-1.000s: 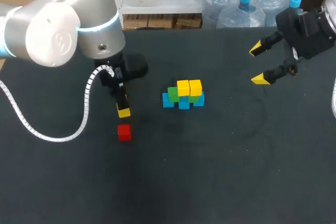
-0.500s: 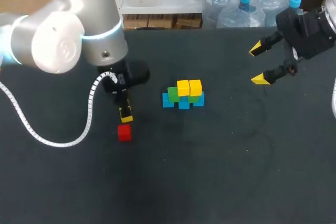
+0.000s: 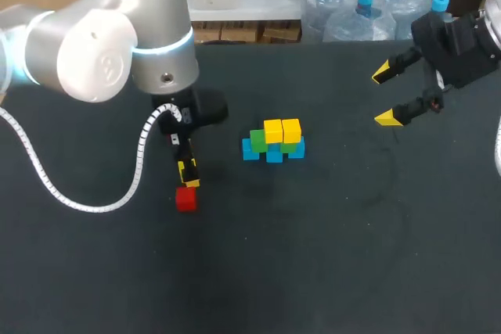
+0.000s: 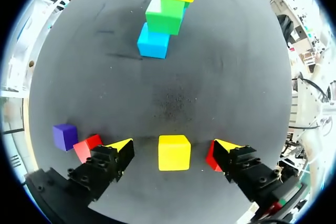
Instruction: Place the blue cubes, place green cubes on the blue cubes, place the yellow cubes on the green cubes, then place the red cubes on the yellow cubes, and place purple cube on the red cubes.
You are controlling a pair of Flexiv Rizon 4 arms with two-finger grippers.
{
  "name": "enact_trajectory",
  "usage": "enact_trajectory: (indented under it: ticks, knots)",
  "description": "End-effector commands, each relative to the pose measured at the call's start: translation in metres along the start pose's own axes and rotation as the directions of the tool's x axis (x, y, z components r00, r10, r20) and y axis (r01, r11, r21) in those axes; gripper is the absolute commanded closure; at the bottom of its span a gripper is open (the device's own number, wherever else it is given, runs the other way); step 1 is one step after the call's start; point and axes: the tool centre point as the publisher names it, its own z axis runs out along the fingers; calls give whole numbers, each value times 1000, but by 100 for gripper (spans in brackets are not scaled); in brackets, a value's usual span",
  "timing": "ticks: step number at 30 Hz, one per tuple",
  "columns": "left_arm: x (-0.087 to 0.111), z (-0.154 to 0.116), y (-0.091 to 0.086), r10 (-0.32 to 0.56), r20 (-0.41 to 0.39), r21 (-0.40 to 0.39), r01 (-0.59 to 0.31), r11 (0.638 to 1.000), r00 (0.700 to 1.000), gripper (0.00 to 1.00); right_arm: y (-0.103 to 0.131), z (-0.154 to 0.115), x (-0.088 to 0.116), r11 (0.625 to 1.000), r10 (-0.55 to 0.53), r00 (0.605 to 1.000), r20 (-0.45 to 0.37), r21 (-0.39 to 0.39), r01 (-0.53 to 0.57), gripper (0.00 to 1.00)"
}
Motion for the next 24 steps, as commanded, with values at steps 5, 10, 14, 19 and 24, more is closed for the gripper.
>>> enact_trajectory:
  ticks: [5, 10, 14, 19, 24]
  knots:
    - [3, 0, 1, -8, -6, 1, 8, 1000, 1000, 0, 0, 0, 0, 1000, -1, 1000, 2, 1, 1, 0]
    - [5, 0, 1, -14, -7, -1, 14, 1000, 1000, 0, 0, 0, 0, 1000, -1, 1000, 2, 1, 1, 0]
    - [6, 1, 1, -17, -8, -1, 17, 1000, 1000, 0, 0, 0, 0, 1000, -1, 1000, 2, 1, 1, 0]
    - [6, 4, 1, -19, -9, 3, 19, 1000, 1000, 0, 0, 0, 0, 1000, -1, 1000, 2, 1, 1, 0]
    - [6, 5, 2, -20, -6, 4, 20, 1000, 1000, 1, 0, 0, 0, 1000, -1, 1000, 2, 1, 1, 0]
